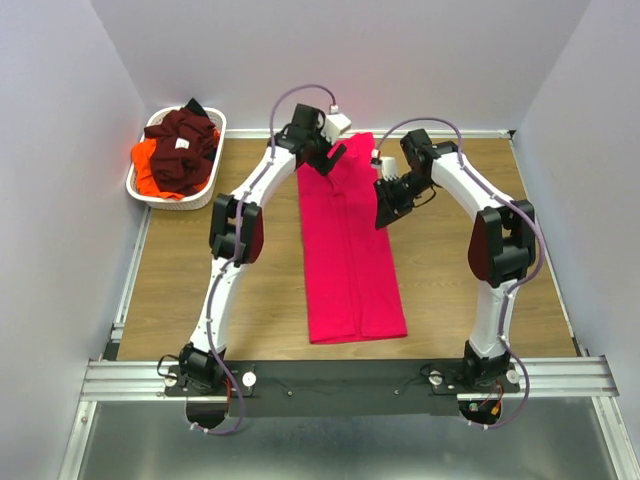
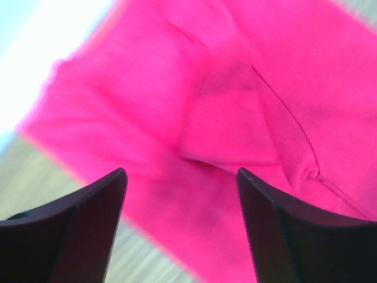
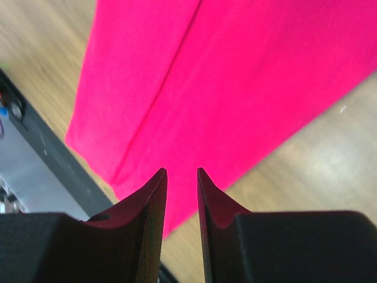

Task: Fold and stack the t-shirts
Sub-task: Fold the tshirt

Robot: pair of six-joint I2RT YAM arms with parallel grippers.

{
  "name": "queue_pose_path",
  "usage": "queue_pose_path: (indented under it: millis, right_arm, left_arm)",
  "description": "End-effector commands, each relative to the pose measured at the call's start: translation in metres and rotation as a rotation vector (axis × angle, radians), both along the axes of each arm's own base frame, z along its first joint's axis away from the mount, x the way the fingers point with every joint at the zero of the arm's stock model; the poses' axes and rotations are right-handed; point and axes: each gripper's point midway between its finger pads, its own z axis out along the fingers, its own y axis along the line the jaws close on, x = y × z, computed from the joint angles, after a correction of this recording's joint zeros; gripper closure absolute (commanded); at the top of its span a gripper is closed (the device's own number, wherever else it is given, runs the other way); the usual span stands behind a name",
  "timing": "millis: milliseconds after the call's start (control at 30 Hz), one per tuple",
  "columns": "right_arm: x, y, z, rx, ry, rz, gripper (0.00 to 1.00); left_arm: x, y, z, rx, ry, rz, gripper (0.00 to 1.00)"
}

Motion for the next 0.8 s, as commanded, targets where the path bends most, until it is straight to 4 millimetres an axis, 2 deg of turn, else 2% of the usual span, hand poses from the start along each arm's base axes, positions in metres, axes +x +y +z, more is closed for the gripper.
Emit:
queue_pose_path:
  millis: [0, 33, 67, 100, 133, 167, 200, 233, 267, 300, 333, 367, 400, 467, 500, 600, 633, 667, 733, 767]
  right_arm:
    - [0.031, 0.019, 0.012, 0.072, -0.052, -0.040, 0.65]
    - [0.034, 0.020, 0.014, 0.074, -0.058, -0.041, 0.65]
    - [0.036, 0.019, 0.015, 0.068, -0.071, -0.042, 0.64]
    - [0.038, 0.020, 0.021, 0.071, -0.088, -0.042, 0.63]
    - [0.039, 0.020, 0.023, 0.072, -0.096, -0.043, 0.63]
    - [0.038, 0.019, 0.028, 0.072, -0.106, -0.042, 0.61]
    - [0.036, 0.019, 0.030, 0.074, -0.105, -0.042, 0.61]
    - [0.031, 0.017, 0.031, 0.072, -0.097, -0.039, 0.59]
    - [0.028, 0.015, 0.032, 0.062, -0.107, -0.020, 0.59]
    - [0.020, 0.011, 0.033, 0.048, -0.109, -0.003, 0.58]
    - [0.013, 0.007, 0.034, 0.033, -0.110, 0.016, 0.58]
    - [0.005, -0.002, 0.029, -0.008, -0.110, 0.052, 0.58]
    - [-0.007, -0.008, 0.027, -0.032, -0.104, 0.072, 0.58]
    - [-0.016, -0.024, 0.016, -0.111, -0.114, 0.097, 0.59]
    - [-0.019, -0.027, 0.012, -0.133, -0.130, 0.120, 0.59]
    - [-0.017, -0.034, -0.002, -0.179, -0.138, 0.118, 0.60]
    - [-0.013, -0.033, -0.006, -0.183, -0.140, 0.108, 0.60]
    - [0.001, -0.030, -0.009, -0.190, -0.154, 0.077, 0.62]
    - [0.015, -0.023, -0.012, -0.174, -0.159, 0.050, 0.63]
    - [0.033, -0.013, -0.011, -0.145, -0.170, 0.018, 0.64]
  left_arm:
    - [0.008, 0.016, 0.188, -0.143, -0.360, 0.032, 0.02]
    - [0.004, 0.017, 0.205, -0.170, -0.391, 0.041, 0.02]
    - [-0.011, 0.023, 0.239, -0.197, -0.436, 0.043, 0.01]
    - [-0.022, 0.023, 0.224, -0.200, -0.393, 0.023, 0.02]
    - [-0.032, 0.023, 0.227, -0.216, -0.386, 0.006, 0.02]
    - [-0.048, 0.029, 0.260, -0.253, -0.443, -0.015, 0.02]
    - [-0.063, 0.028, 0.235, -0.270, -0.373, -0.041, 0.02]
    - [-0.072, 0.029, 0.239, -0.290, -0.378, -0.052, 0.02]
    - [-0.092, 0.032, 0.257, -0.307, -0.398, -0.078, 0.02]
    - [-0.108, 0.030, 0.238, -0.277, -0.365, -0.155, 0.02]
    - [-0.123, 0.029, 0.233, -0.251, -0.353, -0.227, 0.02]
    - [-0.156, 0.028, 0.214, -0.247, -0.265, -0.311, 0.02]
    - [-0.171, 0.031, 0.199, -0.216, -0.231, -0.360, 0.02]
    - [-0.191, 0.036, 0.179, -0.203, -0.185, -0.367, 0.03]
    - [-0.204, 0.041, 0.157, -0.182, -0.141, -0.357, 0.05]
    - [-0.215, 0.051, 0.109, -0.132, -0.027, -0.308, 0.22]
    - [-0.213, 0.054, 0.098, -0.124, 0.006, -0.284, 0.30]
    - [-0.211, 0.051, 0.083, -0.135, 0.064, -0.258, 0.32]
    - [-0.201, 0.046, 0.077, -0.164, 0.100, -0.222, 0.39]
    - [-0.192, 0.042, 0.065, -0.176, 0.133, -0.204, 0.40]
